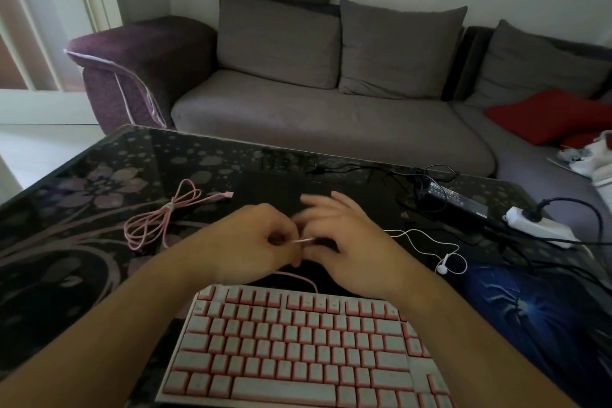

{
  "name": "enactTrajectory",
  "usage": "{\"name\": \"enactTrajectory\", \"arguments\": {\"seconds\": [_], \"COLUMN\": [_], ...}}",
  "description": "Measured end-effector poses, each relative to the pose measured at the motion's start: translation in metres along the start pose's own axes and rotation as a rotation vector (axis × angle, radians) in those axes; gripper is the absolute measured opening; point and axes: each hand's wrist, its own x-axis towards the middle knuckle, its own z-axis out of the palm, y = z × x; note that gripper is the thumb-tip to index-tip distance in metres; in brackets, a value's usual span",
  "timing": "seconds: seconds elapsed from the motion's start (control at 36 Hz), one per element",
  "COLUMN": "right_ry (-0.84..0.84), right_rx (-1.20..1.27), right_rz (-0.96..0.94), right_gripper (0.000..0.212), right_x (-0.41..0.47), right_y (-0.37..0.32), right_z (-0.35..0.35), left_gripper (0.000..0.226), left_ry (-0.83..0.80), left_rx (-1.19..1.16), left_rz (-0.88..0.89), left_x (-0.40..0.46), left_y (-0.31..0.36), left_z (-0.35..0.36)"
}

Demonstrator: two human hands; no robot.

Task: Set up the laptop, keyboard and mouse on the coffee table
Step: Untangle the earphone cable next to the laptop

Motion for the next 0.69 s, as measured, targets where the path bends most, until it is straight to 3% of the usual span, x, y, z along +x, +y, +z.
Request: {"name": "enactTrajectory", "arguments": {"seconds": [0.14, 0.25, 0.36, 0.47, 0.58, 0.69], "right_ry": [0.041, 0.120, 0.104, -0.068, -0.361, -0.413], "right_rx": [0.241, 0.341, 0.229, 0.173, 0.217, 0.195], "right_rz": [0.313, 0.439, 0.530, 0.671, 0.889, 1.043], "right_gripper": [0.032, 0.035, 0.042, 0.046, 0.048, 0.073], "right_x": [-0.012, -0.021, -0.026, -0.033, -0.040, -0.046], "right_y": [0.008, 0.015, 0.034, 0.053, 0.060, 0.068], "right_z": [-0.011, -0.025, -0.033, -0.040, -0.045, -0.046], "left_gripper": [0.016, 0.018, 0.019, 0.022, 0.023, 0.021], "left_ry": [0.161, 0.280, 0.399, 0.383, 0.388, 0.481], "left_rx": [0.003, -0.083, -0.100, -0.162, -0.320, -0.533], "left_rz": [-0.153, -0.235, -0.328, -0.381, -0.462, -0.541], "left_x": [0.001, -0.004, -0.007, -0.007, -0.007, -0.002], "left_y": [-0.012, -0.026, -0.038, -0.038, -0.030, -0.028], "left_z": [-0.013, -0.022, -0.031, -0.034, -0.033, -0.033]}}
